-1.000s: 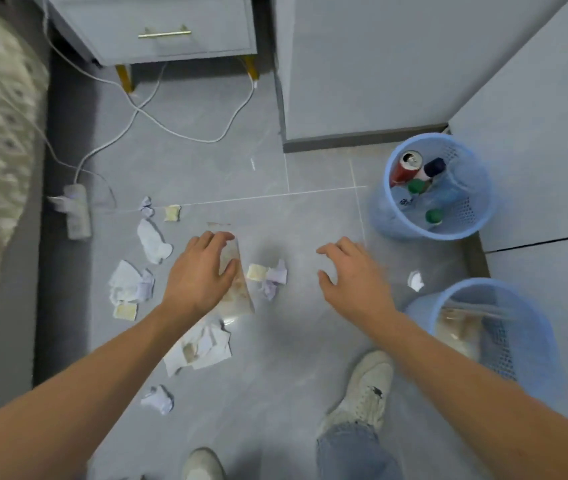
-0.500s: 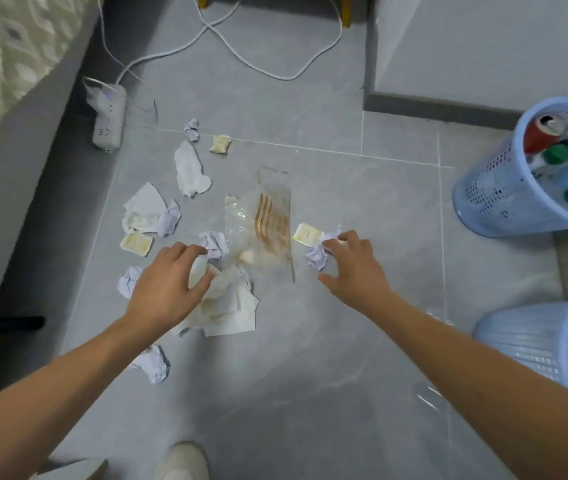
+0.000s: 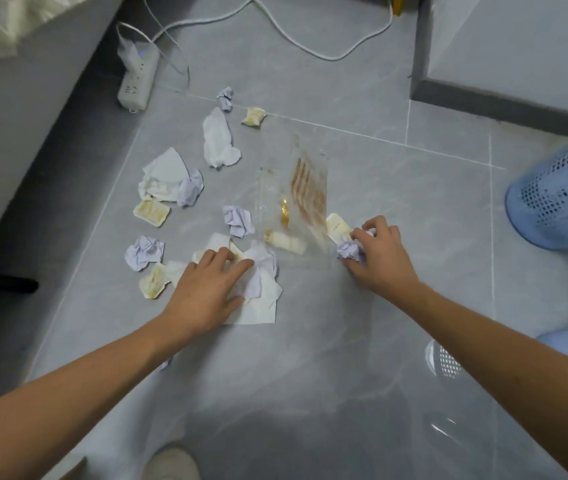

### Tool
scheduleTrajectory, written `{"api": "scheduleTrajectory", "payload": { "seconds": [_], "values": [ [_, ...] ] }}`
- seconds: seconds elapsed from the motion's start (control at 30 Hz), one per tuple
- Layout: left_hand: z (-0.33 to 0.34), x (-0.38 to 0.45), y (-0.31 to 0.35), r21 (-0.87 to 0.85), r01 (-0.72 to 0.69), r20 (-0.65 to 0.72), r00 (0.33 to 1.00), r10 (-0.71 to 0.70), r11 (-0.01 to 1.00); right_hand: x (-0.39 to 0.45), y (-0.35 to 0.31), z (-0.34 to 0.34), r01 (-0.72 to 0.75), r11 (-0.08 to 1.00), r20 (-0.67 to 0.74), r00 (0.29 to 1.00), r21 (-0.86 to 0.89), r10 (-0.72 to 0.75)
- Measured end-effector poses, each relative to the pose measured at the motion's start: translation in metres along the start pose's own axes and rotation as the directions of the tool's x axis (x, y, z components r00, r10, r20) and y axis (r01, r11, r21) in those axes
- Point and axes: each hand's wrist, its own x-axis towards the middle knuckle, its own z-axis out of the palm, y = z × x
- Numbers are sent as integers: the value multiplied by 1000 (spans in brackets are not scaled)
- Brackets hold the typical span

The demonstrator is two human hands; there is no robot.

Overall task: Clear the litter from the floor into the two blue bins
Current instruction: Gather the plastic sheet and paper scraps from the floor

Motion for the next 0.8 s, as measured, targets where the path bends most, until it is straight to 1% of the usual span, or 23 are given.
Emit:
{"api": "scheduleTrajectory", "payload": {
  "seconds": [0.07, 0.2, 0.27, 0.33, 0.43, 0.53, 0.63, 0.7, 0.8],
  "values": [
    [0, 2, 0, -59, 6, -13, 1000, -7, 998, 1, -1, 5, 37, 999, -21, 999, -7, -37],
    [-1, 4, 4, -261, 7, -55, 998, -22, 965, 2, 0, 7, 81, 997, -47, 996, 19, -80],
    [-2, 4, 7, -351, -21, -77, 997, -6, 936, -1, 1, 6, 83, 996, -65, 995, 33, -81],
    [-5, 1, 5, -397, -83, -101, 994, 46, 914, -3, 6, 5, 92, 994, -88, 992, 52, -87],
    [-12, -3, -7, -387, -164, -185, 978, 98, 908, -5, 12, 4, 107, 992, -111, 989, 70, -99],
    [-21, -2, -16, -361, -196, -272, 957, 97, 912, -7, 17, 3, 129, 989, -124, 985, 68, -120],
    [-37, -1, -12, -362, -216, -325, 941, 95, 907, -10, 16, -6, 161, 984, -128, 980, 75, -150],
    [-53, 1, -1, -337, -260, -339, 930, 141, 905, -10, 10, -18, 167, 981, -146, 978, 100, -152],
    [-86, 13, 26, -300, -358, -354, 902, 246, 884, -9, 1, -46, 191, 971, -200, 967, 144, -160]
  ]
}}
